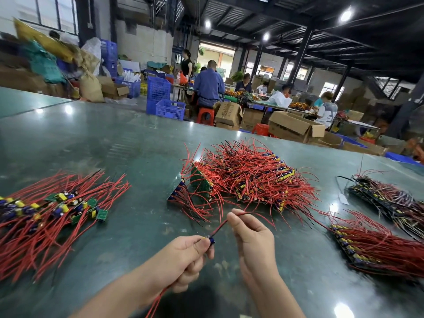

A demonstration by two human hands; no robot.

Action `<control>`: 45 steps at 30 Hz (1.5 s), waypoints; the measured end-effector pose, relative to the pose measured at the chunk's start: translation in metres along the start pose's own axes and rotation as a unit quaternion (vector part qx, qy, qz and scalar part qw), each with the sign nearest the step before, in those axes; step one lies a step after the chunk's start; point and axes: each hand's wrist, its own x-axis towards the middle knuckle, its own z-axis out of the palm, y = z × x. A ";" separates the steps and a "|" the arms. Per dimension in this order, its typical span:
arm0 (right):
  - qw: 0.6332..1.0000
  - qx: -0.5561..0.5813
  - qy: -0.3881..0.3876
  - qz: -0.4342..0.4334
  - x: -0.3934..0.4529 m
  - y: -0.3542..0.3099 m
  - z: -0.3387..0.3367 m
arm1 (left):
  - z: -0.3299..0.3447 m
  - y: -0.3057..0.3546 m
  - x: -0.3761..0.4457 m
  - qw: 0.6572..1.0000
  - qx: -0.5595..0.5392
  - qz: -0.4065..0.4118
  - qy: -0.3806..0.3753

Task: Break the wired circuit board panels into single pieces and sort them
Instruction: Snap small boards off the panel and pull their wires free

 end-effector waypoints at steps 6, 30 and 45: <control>0.994 0.093 0.052 0.006 0.021 -0.016 -0.021 | -0.019 0.000 -0.003 0.997 0.072 0.007 0.003; 0.981 -0.099 -0.149 0.070 -0.013 0.014 0.013 | -0.018 -0.016 0.013 0.970 0.090 0.130 0.186; 0.977 -0.149 -0.140 -0.066 -0.017 0.011 0.008 | -0.010 -0.004 0.004 0.985 -0.009 0.075 0.153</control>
